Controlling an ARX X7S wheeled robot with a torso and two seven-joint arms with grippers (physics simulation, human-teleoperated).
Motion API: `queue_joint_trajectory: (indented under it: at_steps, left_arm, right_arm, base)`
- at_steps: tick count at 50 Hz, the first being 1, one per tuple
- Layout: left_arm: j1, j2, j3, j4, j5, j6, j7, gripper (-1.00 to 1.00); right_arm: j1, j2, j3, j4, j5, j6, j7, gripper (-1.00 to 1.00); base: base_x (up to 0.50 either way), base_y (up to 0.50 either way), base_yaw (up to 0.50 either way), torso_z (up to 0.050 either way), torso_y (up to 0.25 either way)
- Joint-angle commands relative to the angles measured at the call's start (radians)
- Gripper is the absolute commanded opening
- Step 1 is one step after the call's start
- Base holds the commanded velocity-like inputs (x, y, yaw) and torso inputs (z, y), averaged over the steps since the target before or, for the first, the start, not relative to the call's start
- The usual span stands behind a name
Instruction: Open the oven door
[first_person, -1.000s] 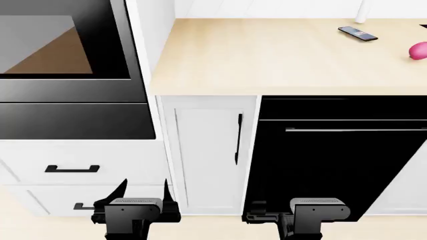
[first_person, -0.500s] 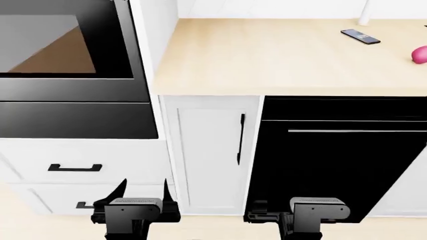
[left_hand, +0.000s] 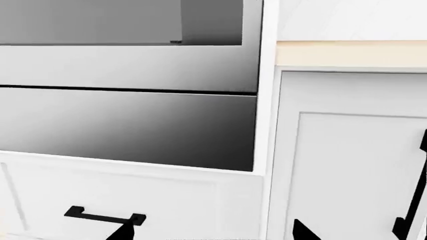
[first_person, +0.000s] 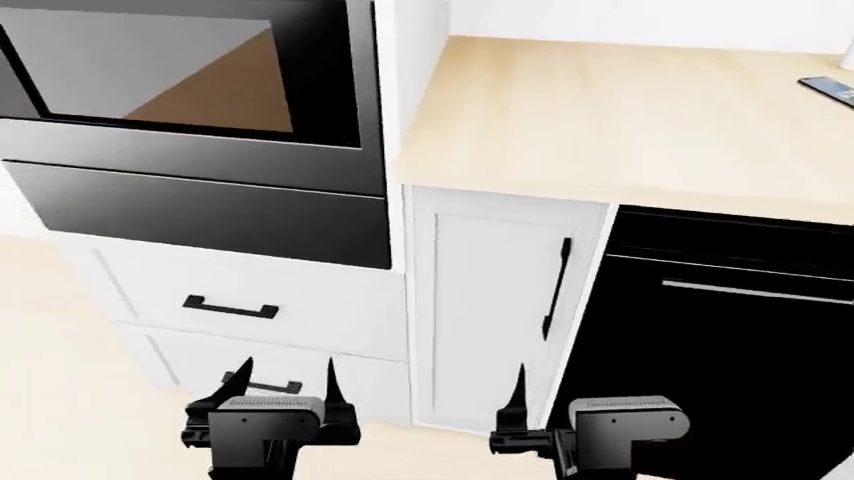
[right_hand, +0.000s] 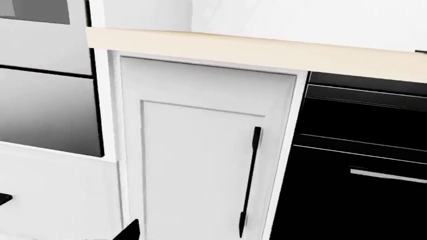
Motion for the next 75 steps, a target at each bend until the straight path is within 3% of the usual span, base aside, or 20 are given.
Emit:
queue_joint_trajectory:
  at_steps: [1,34,47,63,75]
  left_arm:
    - [0.000,-0.014,0.017,0.001,-0.013,0.001,-0.015,1.00]
    - [-0.005,-0.041,0.050,-0.008,-0.043,0.010,-0.047,1.00]
    - [-0.009,-0.050,0.061,-0.009,-0.051,0.010,-0.058,1.00]
    - [-0.011,-0.060,0.072,-0.007,-0.063,0.010,-0.070,1.00]
    - [-0.011,-0.066,0.080,-0.007,-0.071,0.012,-0.077,1.00]
  right_arm:
    - [-0.003,0.016,-0.022,-0.004,0.005,0.001,0.011,1.00]
    - [-0.006,0.043,-0.070,0.005,0.009,-0.022,0.035,1.00]
    - [-0.020,0.052,-0.064,-0.021,0.122,-0.009,-0.022,1.00]
    - [-0.022,0.069,-0.086,-0.020,0.113,-0.029,-0.017,1.00]
    - [-0.035,0.093,-0.116,-0.026,0.096,-0.083,-0.038,1.00]
  base:
    - [0.00,0.00,0.50,0.000,0.000]
    - [0.00,0.00,0.50,0.000,0.000]
    - [0.03,-0.06,0.00,0.000,0.000]
    - [0.19,-0.46,0.00,0.000,0.000]
    - [0.50,0.06,0.00,0.000,0.000]
